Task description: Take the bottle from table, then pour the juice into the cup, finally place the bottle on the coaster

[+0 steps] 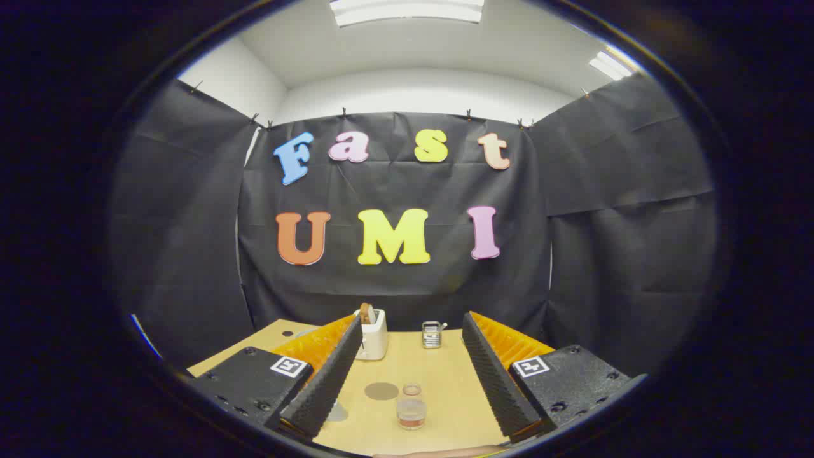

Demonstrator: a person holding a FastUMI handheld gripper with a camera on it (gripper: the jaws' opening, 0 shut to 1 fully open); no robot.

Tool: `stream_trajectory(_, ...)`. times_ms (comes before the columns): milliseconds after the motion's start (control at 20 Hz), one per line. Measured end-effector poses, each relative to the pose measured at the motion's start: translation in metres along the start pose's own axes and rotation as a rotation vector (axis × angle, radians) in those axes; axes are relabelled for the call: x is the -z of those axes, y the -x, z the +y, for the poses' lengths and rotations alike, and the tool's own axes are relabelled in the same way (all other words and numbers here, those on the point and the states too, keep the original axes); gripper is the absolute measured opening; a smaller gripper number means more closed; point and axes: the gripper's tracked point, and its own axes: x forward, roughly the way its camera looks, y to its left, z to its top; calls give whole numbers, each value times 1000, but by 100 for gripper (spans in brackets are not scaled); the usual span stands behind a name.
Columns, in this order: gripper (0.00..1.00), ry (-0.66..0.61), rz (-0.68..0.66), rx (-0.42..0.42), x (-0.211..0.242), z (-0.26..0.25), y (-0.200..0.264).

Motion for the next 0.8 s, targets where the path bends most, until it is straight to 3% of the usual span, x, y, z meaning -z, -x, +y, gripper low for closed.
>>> stream_trajectory(800,100,5,-17,-29,2,5,2)
